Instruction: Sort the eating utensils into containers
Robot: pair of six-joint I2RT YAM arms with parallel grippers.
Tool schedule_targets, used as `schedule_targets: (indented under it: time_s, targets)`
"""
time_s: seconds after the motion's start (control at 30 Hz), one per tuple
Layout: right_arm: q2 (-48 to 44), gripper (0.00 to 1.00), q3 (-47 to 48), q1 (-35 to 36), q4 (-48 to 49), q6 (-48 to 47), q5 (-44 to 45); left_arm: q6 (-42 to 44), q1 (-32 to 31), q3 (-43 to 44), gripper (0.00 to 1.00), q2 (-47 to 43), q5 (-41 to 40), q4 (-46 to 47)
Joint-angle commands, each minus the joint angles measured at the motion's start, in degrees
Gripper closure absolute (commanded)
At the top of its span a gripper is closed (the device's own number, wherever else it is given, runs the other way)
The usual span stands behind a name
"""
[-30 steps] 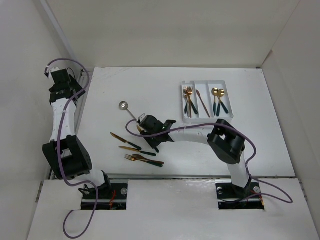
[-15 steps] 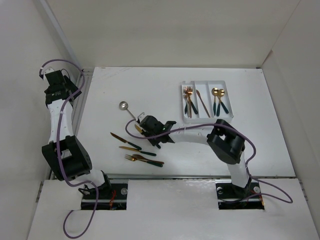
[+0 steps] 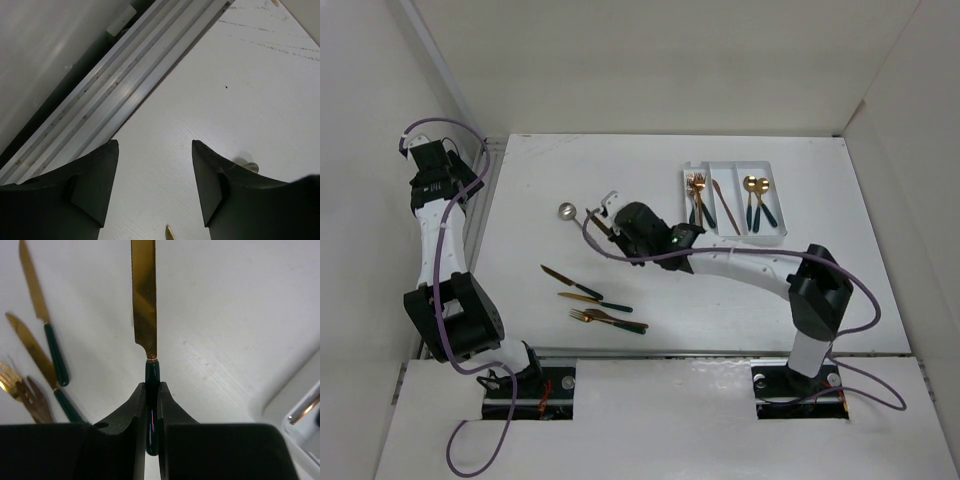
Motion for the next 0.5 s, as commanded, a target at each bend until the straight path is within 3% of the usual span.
schedule_targets:
  time_s: [0.0,0.13,0.27,0.47]
  targets:
    - [-3.30,1.00,3.53,-6.84,1.27,1.33,-0.14,0.01,0.06,-0.22,0.43,-2.68,2.80,0.47]
    - [-6.21,1.00,2.40,-24.13,1.88,3.36,-3.14,-1.23,0.06,-1.53,0.43,-1.45,10.19,1.96]
    - [-4.81,1.00,1.70,-34.43,2.41,3.89,-7.61,-3.51,-0.64,-5.30,0.45,-0.83,19.33,3.46]
    - [1.16,1.00,0.99,-41.66,4.60,6.08,-10.26,-2.11,-14.15,-5.15,0.45,4.42,18.39,3.47]
